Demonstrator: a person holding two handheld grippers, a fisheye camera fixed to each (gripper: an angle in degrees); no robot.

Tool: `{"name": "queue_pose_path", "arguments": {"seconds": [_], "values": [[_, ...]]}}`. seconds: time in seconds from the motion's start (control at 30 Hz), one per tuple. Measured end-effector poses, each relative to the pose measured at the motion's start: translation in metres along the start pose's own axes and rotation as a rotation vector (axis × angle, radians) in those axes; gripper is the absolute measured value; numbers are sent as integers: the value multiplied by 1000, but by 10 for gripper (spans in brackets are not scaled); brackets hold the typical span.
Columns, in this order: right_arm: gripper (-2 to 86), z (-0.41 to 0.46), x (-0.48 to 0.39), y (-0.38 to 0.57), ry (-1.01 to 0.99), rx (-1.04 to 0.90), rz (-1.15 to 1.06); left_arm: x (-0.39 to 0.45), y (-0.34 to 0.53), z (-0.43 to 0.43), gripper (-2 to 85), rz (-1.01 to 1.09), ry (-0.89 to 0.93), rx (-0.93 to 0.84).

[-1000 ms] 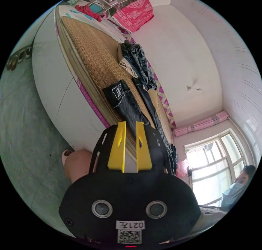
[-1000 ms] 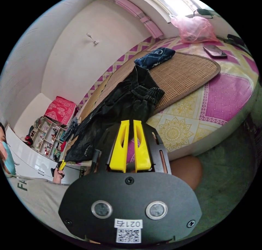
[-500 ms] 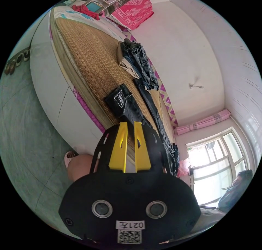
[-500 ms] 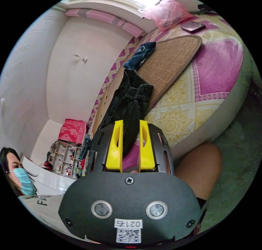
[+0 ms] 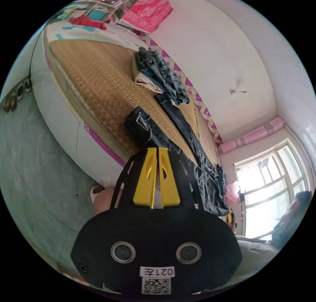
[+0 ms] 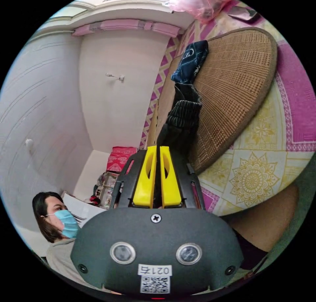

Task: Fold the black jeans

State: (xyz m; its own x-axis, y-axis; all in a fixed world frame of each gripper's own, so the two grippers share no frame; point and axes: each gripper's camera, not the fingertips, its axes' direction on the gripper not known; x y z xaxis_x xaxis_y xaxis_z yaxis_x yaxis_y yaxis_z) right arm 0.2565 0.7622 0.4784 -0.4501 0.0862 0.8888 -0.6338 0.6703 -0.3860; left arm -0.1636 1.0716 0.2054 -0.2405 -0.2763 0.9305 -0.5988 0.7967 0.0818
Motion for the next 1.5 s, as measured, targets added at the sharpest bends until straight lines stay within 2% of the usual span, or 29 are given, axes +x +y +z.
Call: {"name": "queue_pose_path", "arguments": {"seconds": [0.17, 0.27, 0.33, 0.43, 0.57, 0.7, 0.8, 0.87, 0.93, 1.03, 1.1, 1.2, 1.23, 1.3, 1.37, 1.4, 1.5], "values": [[2, 78, -38, -78, -45, -83, -50, 94, -79, 31, -10, 221, -130, -135], [2, 149, -51, -139, -7, -121, -62, 147, -152, 87, -10, 291, -180, -231], [1, 198, -48, -177, 42, -135, -58, 174, -213, 154, -10, 296, -218, -325], [-1, 282, -25, -229, 157, -142, -52, 189, -272, 256, -10, 271, -328, -422], [-3, 367, 36, -264, 352, -135, 23, 178, -302, 369, -10, 178, -450, -499], [0, 396, 49, -259, 341, -134, -3, 155, -300, 428, -8, 131, -491, -539], [32, 402, 30, -244, 238, -159, -68, 132, -294, 422, -3, 133, -375, -517], [53, 409, -12, -221, 118, -239, -220, 123, -287, 403, 4, 171, -273, -467], [50, 426, -57, -189, 100, -343, -378, 113, -273, 365, 26, 222, -123, -333], [14, 470, -126, -112, 126, -525, -624, 99, -245, 311, 44, 233, -42, -78], [0, 500, -158, -59, 192, -606, -760, 103, -231, 312, 44, 283, -32, -111], [-8, 548, -189, 17, 301, -682, -906, 129, -199, 358, 49, 427, -18, -313], [-9, 565, -196, 41, 342, -692, -946, 145, -184, 374, 44, 505, -71, -333], [-9, 595, -194, 71, 460, -705, -991, 164, -163, 395, 27, 625, -213, -302], [-10, 634, -177, 110, 641, -754, -1081, 161, -152, 413, 5, 653, -348, -254], [-10, 637, -177, 118, 653, -726, -1099, 148, -152, 425, -3, 636, -368, -270], [-9, 652, -197, 138, 713, -707, -1150, 119, -158, 421, -8, 576, -280, -246]]}}
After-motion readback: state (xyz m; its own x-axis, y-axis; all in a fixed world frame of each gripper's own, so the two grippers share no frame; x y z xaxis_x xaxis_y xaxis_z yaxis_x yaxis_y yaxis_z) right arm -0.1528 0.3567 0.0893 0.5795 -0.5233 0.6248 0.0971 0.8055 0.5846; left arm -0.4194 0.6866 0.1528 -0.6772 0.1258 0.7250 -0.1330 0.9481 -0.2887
